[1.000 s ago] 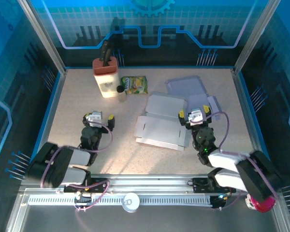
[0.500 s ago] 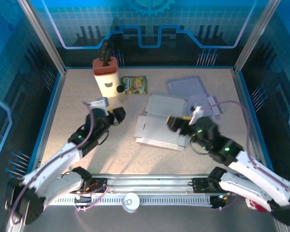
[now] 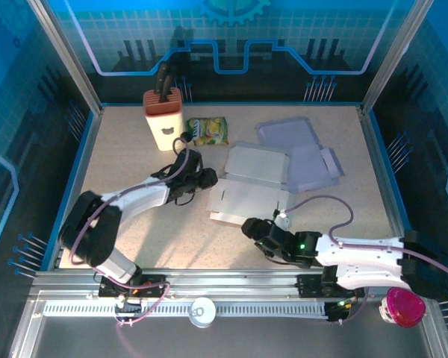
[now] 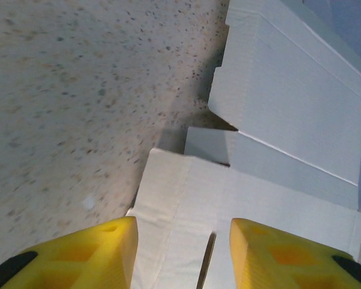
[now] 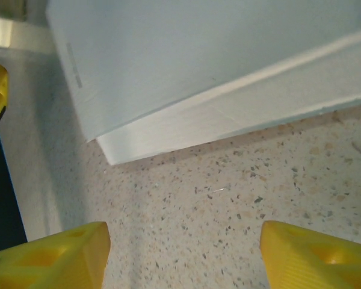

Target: Fold the paper box

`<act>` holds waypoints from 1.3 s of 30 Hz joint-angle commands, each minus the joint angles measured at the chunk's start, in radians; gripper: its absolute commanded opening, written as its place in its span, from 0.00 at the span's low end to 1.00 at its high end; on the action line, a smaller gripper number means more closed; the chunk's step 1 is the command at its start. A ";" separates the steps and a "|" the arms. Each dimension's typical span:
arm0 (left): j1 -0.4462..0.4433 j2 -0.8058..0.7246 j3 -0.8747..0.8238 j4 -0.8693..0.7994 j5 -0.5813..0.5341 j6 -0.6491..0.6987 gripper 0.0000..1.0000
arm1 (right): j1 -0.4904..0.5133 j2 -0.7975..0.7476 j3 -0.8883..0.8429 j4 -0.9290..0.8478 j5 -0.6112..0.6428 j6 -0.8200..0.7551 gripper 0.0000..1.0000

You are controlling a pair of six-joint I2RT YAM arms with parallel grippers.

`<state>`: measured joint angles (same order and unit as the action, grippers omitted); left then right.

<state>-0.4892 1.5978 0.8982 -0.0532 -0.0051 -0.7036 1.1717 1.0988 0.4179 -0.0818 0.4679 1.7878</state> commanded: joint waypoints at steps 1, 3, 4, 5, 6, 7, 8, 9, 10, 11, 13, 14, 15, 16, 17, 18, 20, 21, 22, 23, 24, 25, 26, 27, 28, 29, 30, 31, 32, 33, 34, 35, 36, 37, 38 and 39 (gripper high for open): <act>0.001 0.084 0.074 0.028 0.035 0.034 0.43 | 0.002 0.055 -0.011 0.203 0.039 0.185 0.67; 0.007 0.125 0.099 0.035 0.041 0.047 0.43 | -0.010 0.089 -0.011 0.233 0.041 0.221 0.68; 0.008 0.145 0.112 0.037 0.045 0.055 0.43 | -0.022 0.111 -0.015 0.269 0.031 0.223 0.68; 0.007 0.164 0.128 0.030 0.042 0.063 0.43 | -0.035 0.128 -0.017 0.293 0.014 0.233 0.68; 0.008 0.185 0.141 0.026 0.037 0.073 0.43 | -0.047 0.153 -0.021 0.327 -0.002 0.247 0.68; 0.008 0.200 0.151 0.024 0.028 0.078 0.43 | -0.054 0.177 -0.023 0.345 -0.012 0.263 0.68; 0.010 0.212 0.158 0.024 0.022 0.083 0.42 | -0.061 0.195 -0.025 0.376 -0.020 0.279 0.68; 0.012 0.226 0.164 0.024 0.018 0.087 0.42 | -0.066 0.218 -0.029 0.409 -0.026 0.289 0.68; 0.015 0.237 0.167 0.028 0.015 0.087 0.41 | -0.073 0.239 -0.031 0.440 -0.031 0.295 0.68; 0.015 0.243 0.168 0.031 0.013 0.089 0.40 | -0.078 0.257 -0.029 0.462 -0.035 0.299 0.67; 0.014 0.256 0.172 0.032 0.015 0.094 0.39 | -0.089 0.289 -0.026 0.491 -0.031 0.303 0.67; 0.015 0.259 0.173 0.032 0.016 0.095 0.39 | -0.093 0.303 -0.029 0.508 -0.025 0.305 0.67; 0.014 0.264 0.173 0.032 0.018 0.093 0.39 | -0.100 0.318 -0.033 0.539 -0.019 0.303 0.67; 0.015 0.269 0.173 0.029 0.018 0.094 0.39 | -0.108 0.332 -0.036 0.568 -0.022 0.297 0.67; 0.015 0.273 0.175 0.024 0.019 0.094 0.39 | -0.116 0.341 -0.035 0.570 -0.027 0.299 0.66; 0.014 0.279 0.176 0.023 0.023 0.097 0.39 | -0.121 0.349 -0.036 0.569 -0.028 0.304 0.66; 0.015 0.289 0.176 0.020 0.028 0.096 0.38 | -0.124 0.357 -0.038 0.558 -0.023 0.313 0.65; 0.014 0.293 0.173 0.020 0.030 0.095 0.37 | -0.125 0.360 -0.043 0.559 -0.019 0.315 0.65; 0.015 0.297 0.171 0.020 0.030 0.093 0.36 | -0.126 0.363 -0.048 0.562 -0.018 0.320 0.65; 0.014 0.298 0.170 0.020 0.031 0.092 0.36 | -0.127 0.365 -0.053 0.564 -0.015 0.326 0.65; 0.013 0.298 0.167 0.021 0.031 0.093 0.36 | -0.128 0.363 -0.059 0.567 -0.008 0.326 0.65; 0.013 0.297 0.164 0.019 0.032 0.093 0.36 | -0.130 0.359 -0.065 0.566 -0.002 0.327 0.65; 0.012 0.294 0.162 0.017 0.029 0.092 0.35 | -0.130 0.356 -0.070 0.564 0.003 0.329 0.65; 0.012 0.291 0.157 0.016 0.028 0.092 0.35 | -0.131 0.350 -0.075 0.567 0.014 0.325 0.65; 0.009 0.286 0.150 0.019 0.027 0.092 0.34 | -0.132 0.343 -0.082 0.569 0.025 0.322 0.65; 0.007 0.281 0.146 0.017 0.027 0.091 0.34 | -0.132 0.335 -0.087 0.567 0.038 0.321 0.64; 0.005 0.276 0.141 0.019 0.027 0.090 0.34 | -0.132 0.328 -0.094 0.577 0.058 0.313 0.64; 0.003 0.275 0.136 0.018 0.026 0.088 0.34 | -0.136 0.323 -0.101 0.600 0.075 0.292 0.62; 0.002 0.272 0.133 0.018 0.026 0.087 0.34 | -0.140 0.319 -0.108 0.616 0.085 0.278 0.60; -0.001 0.271 0.129 0.020 0.025 0.087 0.34 | -0.144 0.313 -0.113 0.632 0.097 0.265 0.59; -0.004 0.269 0.125 0.022 0.021 0.087 0.34 | -0.144 0.308 -0.119 0.648 0.112 0.252 0.58; -0.004 0.270 0.122 0.022 0.020 0.087 0.33 | -0.145 0.302 -0.122 0.659 0.123 0.242 0.57; -0.006 0.271 0.120 0.020 0.021 0.087 0.33 | -0.145 0.297 -0.124 0.674 0.134 0.226 0.56; -0.006 0.273 0.116 0.020 0.021 0.086 0.33 | -0.146 0.293 -0.125 0.687 0.142 0.214 0.55; -0.006 0.274 0.114 0.023 0.021 0.086 0.32 | -0.146 0.290 -0.125 0.698 0.147 0.202 0.53; -0.008 0.274 0.112 0.023 0.021 0.085 0.32 | -0.146 0.289 -0.125 0.712 0.150 0.190 0.52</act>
<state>-0.4866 1.8824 1.0367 -0.0097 0.0124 -0.6266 1.0336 1.4086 0.2985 0.5621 0.5377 2.0342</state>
